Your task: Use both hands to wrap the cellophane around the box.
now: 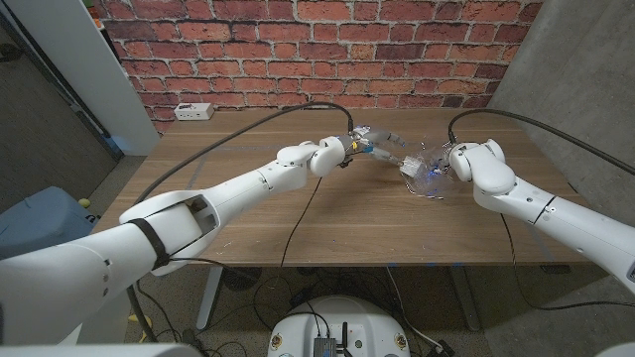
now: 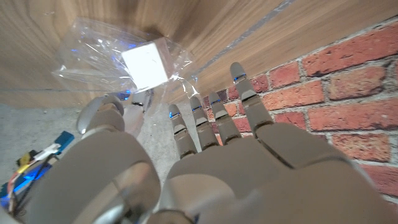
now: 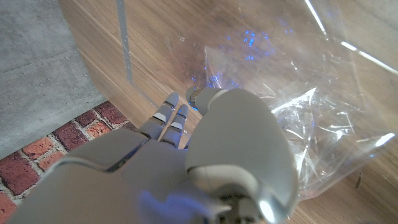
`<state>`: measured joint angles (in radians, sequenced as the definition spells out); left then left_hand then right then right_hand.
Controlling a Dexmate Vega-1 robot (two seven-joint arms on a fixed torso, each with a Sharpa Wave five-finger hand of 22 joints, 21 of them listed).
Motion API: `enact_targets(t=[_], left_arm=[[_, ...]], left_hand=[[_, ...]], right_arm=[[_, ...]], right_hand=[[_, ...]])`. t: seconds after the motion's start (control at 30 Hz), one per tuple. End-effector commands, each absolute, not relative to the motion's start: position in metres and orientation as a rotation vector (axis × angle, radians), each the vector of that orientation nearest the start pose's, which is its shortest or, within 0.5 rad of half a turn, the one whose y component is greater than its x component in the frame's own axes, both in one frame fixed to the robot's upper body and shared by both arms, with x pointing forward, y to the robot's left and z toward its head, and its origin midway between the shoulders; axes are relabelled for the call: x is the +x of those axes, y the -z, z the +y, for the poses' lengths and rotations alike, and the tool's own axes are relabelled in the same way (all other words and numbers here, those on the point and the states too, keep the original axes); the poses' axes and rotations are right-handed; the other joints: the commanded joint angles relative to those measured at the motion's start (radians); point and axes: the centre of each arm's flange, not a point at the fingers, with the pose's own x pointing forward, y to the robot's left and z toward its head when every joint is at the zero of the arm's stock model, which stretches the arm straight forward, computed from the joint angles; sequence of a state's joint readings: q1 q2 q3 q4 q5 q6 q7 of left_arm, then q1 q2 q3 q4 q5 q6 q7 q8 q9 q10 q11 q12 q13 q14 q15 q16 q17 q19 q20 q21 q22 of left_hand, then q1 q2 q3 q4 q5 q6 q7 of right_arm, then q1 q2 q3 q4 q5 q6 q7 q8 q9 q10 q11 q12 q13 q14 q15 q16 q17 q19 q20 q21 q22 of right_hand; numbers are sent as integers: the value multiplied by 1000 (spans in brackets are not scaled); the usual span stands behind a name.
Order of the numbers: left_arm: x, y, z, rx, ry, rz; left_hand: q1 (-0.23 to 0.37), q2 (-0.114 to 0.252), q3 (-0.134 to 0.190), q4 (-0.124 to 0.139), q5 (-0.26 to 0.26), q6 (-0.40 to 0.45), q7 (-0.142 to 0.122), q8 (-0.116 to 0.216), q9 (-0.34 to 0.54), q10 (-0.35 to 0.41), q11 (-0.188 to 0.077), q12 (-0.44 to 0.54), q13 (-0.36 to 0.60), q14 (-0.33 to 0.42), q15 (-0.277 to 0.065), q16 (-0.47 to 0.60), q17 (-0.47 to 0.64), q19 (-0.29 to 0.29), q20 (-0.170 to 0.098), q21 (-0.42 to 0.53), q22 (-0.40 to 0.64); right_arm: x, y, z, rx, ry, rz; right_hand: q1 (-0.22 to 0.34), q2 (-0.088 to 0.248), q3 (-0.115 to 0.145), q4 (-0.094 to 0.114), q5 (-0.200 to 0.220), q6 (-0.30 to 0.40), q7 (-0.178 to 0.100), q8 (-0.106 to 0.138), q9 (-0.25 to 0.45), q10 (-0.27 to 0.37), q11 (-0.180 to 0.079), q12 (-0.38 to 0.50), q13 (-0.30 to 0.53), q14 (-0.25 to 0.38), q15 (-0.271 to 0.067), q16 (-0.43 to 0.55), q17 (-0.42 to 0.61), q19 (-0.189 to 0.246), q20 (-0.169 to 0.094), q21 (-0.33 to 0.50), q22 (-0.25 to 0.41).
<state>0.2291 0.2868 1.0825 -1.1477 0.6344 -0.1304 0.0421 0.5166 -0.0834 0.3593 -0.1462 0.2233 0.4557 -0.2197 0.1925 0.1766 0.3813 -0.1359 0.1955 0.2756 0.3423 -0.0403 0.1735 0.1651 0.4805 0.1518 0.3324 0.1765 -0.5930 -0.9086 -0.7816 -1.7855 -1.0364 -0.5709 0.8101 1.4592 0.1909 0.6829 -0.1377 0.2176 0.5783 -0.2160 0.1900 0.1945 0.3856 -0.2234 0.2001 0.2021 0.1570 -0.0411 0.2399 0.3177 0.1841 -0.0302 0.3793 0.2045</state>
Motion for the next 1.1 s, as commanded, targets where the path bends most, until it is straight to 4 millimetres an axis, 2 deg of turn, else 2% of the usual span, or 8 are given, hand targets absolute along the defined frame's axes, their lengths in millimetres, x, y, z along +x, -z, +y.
enact_targets(t=[0.03,0.17,0.33,0.53,0.6,0.8,0.93,1.1], left_arm=[[647,-58,-50,1624,531,-1055],[652,-54,-57,1655,621,-1027],[660,-48,-66,1695,725,-985],[663,-40,-79,1783,733,-992],[665,-38,-83,1811,719,-986],[670,-33,-90,1919,666,-971],[674,-31,-92,1976,615,-971],[680,-31,-97,2008,561,-893]], left_hand=[[22,45,23,10,12,7,-2,-5,2,-13,-18,-5,-22,-20,-41,0,3,-20,-1,-18,1],[19,105,41,31,11,-15,-2,-15,1,-24,-23,-8,-42,-24,-47,3,7,-23,-7,-30,1],[-64,199,45,102,-7,-67,2,-19,1,-55,-1,-9,-77,-57,-39,2,8,-79,7,-78,0],[-191,253,28,207,-17,-114,62,-20,1,-119,22,-14,-92,-133,-26,-2,10,-176,2,-134,2],[-219,260,26,234,-17,-131,81,-21,1,-128,21,-12,-93,-149,-22,-2,10,-199,-3,-141,2],[-263,256,21,275,-15,-158,98,-22,1,-145,41,-11,-94,-164,-20,0,9,-218,-6,-144,2],[-292,232,5,291,-15,-175,92,-22,1,-159,37,-11,-94,-184,-14,-3,8,-231,-12,-146,1],[-329,195,-20,298,-11,-213,85,-23,0,-185,58,-13,-94,-209,2,-4,6,-258,-4,-151,-1]], right_arm=[[619,-17,-303,-1902,59,223],[619,-17,-303,-1902,59,225],[619,-18,-302,-1905,53,224],[618,-17,-302,-1905,50,220],[617,-17,-302,-1905,54,220],[613,-17,-303,-1900,55,217],[613,-17,-304,-1898,56,220],[613,-18,-303,-1904,56,210]], right_hand=[[-8,4,-4,-3,-6,-1,-2,2,0,-4,3,1,3,4,-164,0,6,7,0,3,-1],[-8,3,-5,-3,-6,-1,-2,2,0,-4,3,1,3,4,-164,0,6,6,-1,4,-1],[-8,4,-5,-3,-7,-1,-2,3,0,-4,3,2,3,4,-164,0,6,6,-1,5,-1],[-9,5,-6,-2,-7,-1,-2,3,0,-4,3,2,3,5,-163,0,7,6,0,6,-2],[-9,4,-6,-2,-7,-1,-2,3,0,-4,3,2,3,5,-164,0,7,6,0,6,-2],[-11,4,-7,-1,-8,-1,-2,4,0,-4,3,2,3,6,-164,0,8,7,0,8,-3],[-12,4,-7,-1,-8,-1,-2,4,0,-5,3,2,3,6,-164,0,8,7,0,9,-3],[-14,0,-7,-1,-8,-4,-2,3,0,-7,3,2,3,8,-163,-1,7,10,1,11,-4]])
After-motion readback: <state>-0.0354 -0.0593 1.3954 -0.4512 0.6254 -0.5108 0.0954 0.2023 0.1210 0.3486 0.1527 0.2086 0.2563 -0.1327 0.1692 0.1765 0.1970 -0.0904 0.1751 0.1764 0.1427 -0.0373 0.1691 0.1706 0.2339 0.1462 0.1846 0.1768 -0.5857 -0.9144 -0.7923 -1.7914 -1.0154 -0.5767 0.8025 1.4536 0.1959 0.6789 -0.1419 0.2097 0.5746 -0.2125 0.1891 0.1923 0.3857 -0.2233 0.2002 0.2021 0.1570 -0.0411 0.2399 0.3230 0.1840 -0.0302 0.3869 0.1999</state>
